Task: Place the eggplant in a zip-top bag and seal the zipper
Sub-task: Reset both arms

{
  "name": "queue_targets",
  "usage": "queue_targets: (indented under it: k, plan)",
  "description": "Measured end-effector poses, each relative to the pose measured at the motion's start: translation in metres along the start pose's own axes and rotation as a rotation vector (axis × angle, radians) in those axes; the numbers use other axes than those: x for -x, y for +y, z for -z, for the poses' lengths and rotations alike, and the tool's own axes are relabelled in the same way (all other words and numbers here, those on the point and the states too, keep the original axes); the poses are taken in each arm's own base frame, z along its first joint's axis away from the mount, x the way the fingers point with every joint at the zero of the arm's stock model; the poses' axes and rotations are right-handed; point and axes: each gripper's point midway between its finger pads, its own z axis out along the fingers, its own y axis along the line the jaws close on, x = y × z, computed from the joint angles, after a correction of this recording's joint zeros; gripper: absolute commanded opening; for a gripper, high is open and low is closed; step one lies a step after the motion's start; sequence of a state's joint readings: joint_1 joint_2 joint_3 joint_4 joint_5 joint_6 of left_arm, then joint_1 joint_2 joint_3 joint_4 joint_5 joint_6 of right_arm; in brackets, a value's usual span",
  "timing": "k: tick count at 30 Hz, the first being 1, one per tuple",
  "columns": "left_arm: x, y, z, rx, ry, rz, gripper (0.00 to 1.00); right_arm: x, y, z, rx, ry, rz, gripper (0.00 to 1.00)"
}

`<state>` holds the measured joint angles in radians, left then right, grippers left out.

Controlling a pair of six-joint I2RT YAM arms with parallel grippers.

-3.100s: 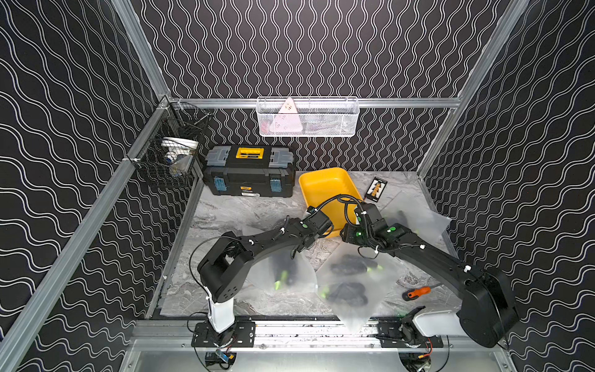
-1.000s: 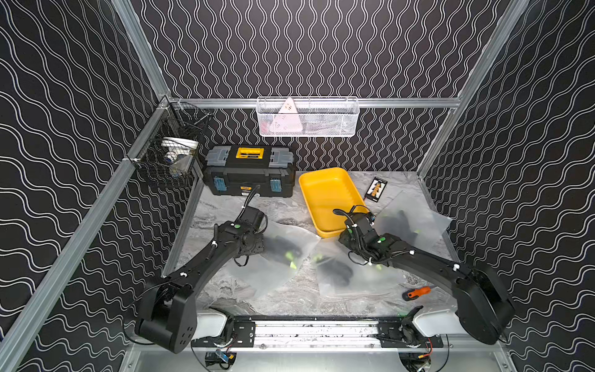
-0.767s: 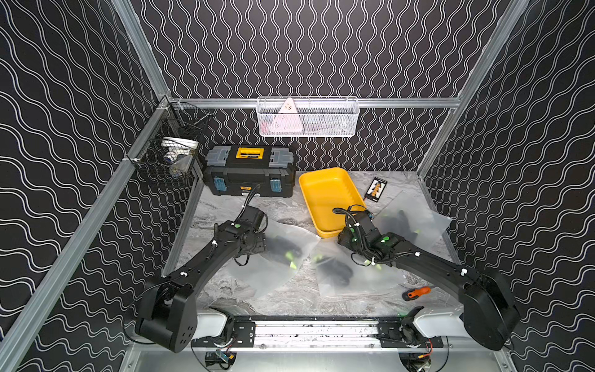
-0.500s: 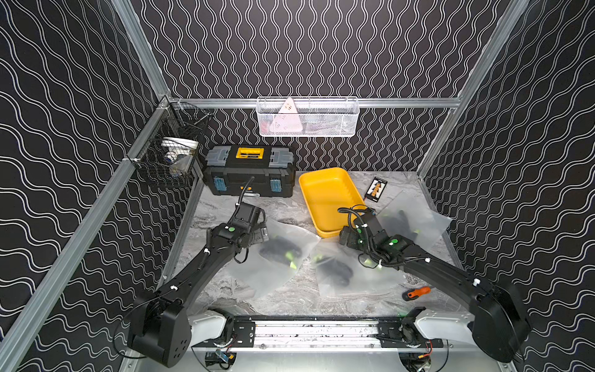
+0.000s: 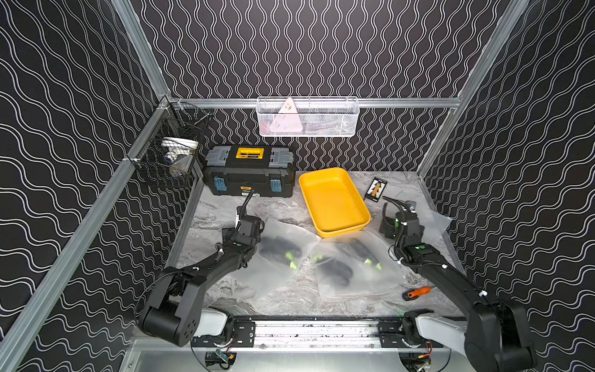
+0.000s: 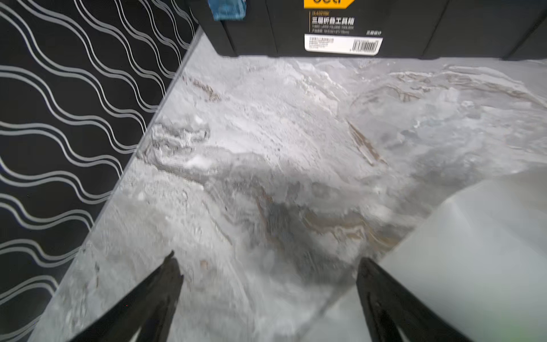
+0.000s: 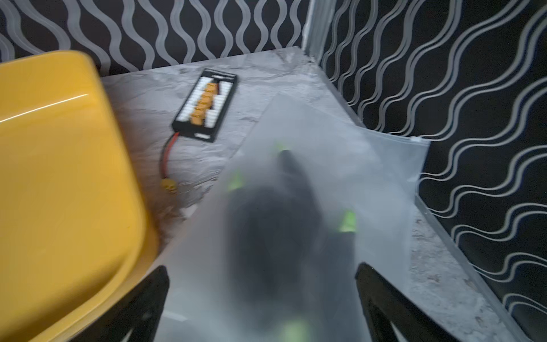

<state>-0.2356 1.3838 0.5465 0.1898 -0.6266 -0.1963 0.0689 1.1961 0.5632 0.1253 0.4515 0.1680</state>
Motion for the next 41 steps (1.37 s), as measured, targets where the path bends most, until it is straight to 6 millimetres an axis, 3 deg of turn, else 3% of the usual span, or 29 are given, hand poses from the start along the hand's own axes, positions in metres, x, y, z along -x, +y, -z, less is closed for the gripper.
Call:
queue_targets:
  k: [3,8,15,19,24,41]
  plan:
    - [-0.004,0.002,-0.008,-0.006,-0.034,0.003,0.99,-0.014,-0.015,-0.018,-0.014,0.008,-0.044,1.00]
    - [0.006,-0.004,-0.020,-0.084,-0.109,0.042,0.99,-0.033,-0.001,-0.040,0.059,-0.007,-0.062,1.00]
    - [0.004,-0.009,-0.036,-0.172,-0.171,0.056,0.99,-0.057,0.012,-0.063,0.123,-0.049,-0.057,1.00]
    - [-0.019,-0.016,-0.043,-0.224,-0.149,0.049,0.99,-0.052,0.017,-0.065,0.158,-0.099,-0.066,1.00]
    - [-0.001,-0.021,-0.040,-0.256,-0.223,0.056,0.99,-0.046,0.019,-0.067,0.167,-0.118,-0.075,1.00]
    - [0.006,-0.024,-0.037,-0.273,-0.253,0.057,0.99,-0.038,0.024,-0.067,0.179,-0.138,-0.060,1.00]
